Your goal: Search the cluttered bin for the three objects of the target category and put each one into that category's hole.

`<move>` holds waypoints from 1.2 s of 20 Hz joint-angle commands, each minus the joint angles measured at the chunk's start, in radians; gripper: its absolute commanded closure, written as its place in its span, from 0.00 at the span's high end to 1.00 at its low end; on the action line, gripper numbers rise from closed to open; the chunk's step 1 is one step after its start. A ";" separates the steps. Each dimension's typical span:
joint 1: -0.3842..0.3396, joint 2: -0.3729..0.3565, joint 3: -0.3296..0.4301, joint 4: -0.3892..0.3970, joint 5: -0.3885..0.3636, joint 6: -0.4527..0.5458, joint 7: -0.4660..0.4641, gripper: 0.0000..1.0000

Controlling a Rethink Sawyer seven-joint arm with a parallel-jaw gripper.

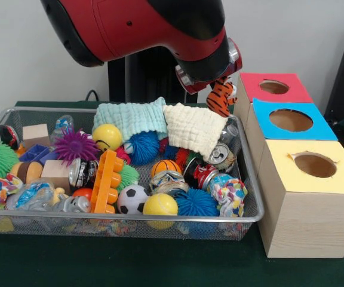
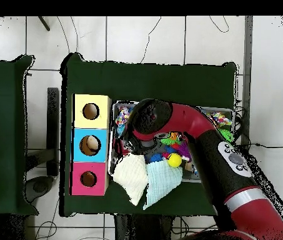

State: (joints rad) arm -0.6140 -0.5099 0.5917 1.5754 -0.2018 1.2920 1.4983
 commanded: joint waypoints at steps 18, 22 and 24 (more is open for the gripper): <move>-0.100 0.003 0.113 0.067 0.031 -0.062 -0.127 0.00; -0.101 0.023 0.139 0.076 0.060 -0.047 -0.104 0.00; -0.103 0.028 0.153 0.079 0.071 -0.044 -0.101 0.00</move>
State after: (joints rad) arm -0.7046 -0.5100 0.6648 1.5865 -0.1729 1.2920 1.4983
